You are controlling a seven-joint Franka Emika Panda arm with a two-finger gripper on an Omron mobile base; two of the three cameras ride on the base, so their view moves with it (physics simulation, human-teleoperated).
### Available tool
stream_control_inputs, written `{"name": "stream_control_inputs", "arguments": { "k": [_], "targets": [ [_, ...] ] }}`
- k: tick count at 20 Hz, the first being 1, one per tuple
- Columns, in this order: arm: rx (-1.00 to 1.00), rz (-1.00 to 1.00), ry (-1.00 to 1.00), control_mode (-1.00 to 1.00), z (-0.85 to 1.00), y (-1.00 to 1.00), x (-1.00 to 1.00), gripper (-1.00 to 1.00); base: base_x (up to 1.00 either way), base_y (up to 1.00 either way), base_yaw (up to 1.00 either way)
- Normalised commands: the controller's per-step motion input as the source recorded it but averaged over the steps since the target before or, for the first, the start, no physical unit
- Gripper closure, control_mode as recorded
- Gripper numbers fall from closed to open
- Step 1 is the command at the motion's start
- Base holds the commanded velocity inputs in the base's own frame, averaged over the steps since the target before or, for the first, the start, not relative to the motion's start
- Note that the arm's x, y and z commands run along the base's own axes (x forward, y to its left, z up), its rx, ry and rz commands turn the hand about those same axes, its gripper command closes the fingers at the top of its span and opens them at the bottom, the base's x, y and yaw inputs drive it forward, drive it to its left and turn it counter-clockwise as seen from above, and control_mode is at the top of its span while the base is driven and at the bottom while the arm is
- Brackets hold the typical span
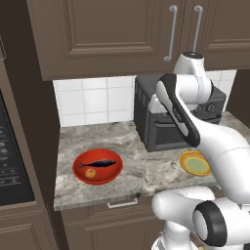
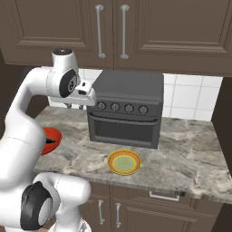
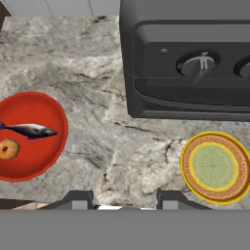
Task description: Remove the tangerine from the bowl and place it on the small plate. Then place the bowl with only the fish in the microwave, close the door, and press the start button to microwave the fish.
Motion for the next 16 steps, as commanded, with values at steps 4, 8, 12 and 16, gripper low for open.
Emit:
{"name": "stream_control_inputs", "arguments": {
  "k": [4, 8, 12, 16],
  "targets": [
    [0.0, 0.0, -0.02, -1.0, 0.0, 0.09, -0.23, -1.0, 0.0, 0.0, 0.0],
    [-0.03, 0.0, 0.01, -1.0, -0.49, 0.87, -0.28, -1.0, 0.0, 0.0, 0.0],
    [0.0, 0.0, 0.03, -1.0, -0.78, 1.0, -0.08, -1.0, 0.0, 0.0, 0.0],
    [0.0, 0.0, 0.15, -1.0, -0.65, 1.0, 0.04, -1.0, 0.0, 0.0, 0.0]
  ]
}}
